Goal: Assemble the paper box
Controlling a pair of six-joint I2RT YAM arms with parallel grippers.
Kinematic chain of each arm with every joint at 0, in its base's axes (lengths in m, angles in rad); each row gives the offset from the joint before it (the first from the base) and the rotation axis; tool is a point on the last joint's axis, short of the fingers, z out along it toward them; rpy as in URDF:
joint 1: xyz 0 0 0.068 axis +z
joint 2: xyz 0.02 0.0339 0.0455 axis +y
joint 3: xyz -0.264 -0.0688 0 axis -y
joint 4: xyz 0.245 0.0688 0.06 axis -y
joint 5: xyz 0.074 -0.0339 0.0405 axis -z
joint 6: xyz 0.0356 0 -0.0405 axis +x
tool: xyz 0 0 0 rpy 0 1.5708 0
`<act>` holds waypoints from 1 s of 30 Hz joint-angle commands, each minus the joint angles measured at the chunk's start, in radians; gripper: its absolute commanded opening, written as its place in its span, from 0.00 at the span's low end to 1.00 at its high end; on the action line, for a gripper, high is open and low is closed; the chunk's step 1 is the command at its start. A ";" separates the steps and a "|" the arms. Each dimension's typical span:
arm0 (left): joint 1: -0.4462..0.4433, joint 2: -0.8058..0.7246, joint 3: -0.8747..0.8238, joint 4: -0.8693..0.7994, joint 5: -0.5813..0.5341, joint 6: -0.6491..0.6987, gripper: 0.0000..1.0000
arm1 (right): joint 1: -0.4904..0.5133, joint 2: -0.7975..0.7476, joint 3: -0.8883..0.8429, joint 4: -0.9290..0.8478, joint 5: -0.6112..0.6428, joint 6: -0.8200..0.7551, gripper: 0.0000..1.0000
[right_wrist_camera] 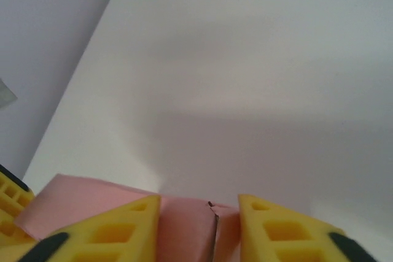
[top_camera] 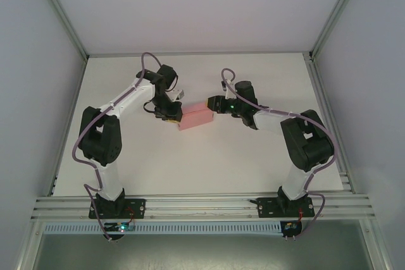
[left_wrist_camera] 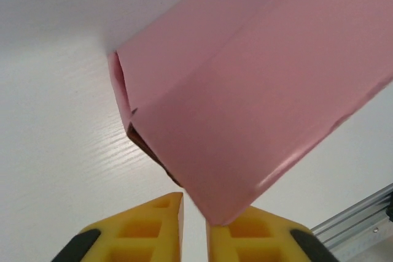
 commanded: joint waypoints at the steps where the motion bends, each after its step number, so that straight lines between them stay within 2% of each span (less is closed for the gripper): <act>1: -0.001 0.002 0.000 0.011 -0.008 0.023 0.27 | -0.014 0.071 -0.075 -0.138 0.069 -0.009 0.27; 3: 0.001 -0.031 0.009 -0.002 0.020 0.026 0.40 | -0.014 0.070 -0.088 -0.155 0.083 -0.011 0.25; 7: 0.011 -0.094 -0.007 0.008 0.059 -0.012 0.54 | -0.012 0.074 -0.099 -0.139 0.079 0.002 0.25; 10: 0.024 -0.143 -0.036 0.078 0.142 -0.072 0.68 | -0.007 0.073 -0.079 -0.162 0.091 0.002 0.24; 11: 0.031 -0.160 -0.052 0.110 0.161 -0.100 0.76 | -0.006 0.074 -0.075 -0.168 0.095 0.002 0.24; 12: 0.042 -0.174 -0.071 0.144 0.177 -0.132 0.91 | -0.003 0.071 -0.071 -0.173 0.103 0.004 0.24; 13: 0.056 -0.189 -0.096 0.184 0.197 -0.159 1.00 | -0.001 0.069 -0.070 -0.174 0.103 0.003 0.24; 19: 0.142 -0.191 -0.230 0.396 0.229 -0.241 1.00 | 0.007 0.071 -0.051 -0.213 0.101 -0.009 0.23; 26: 0.175 -0.108 -0.295 0.547 0.249 -0.304 0.97 | 0.005 0.065 -0.048 -0.216 0.089 -0.021 0.23; 30: 0.180 -0.089 -0.351 0.636 0.324 -0.302 0.93 | 0.004 0.076 -0.049 -0.203 0.084 -0.042 0.23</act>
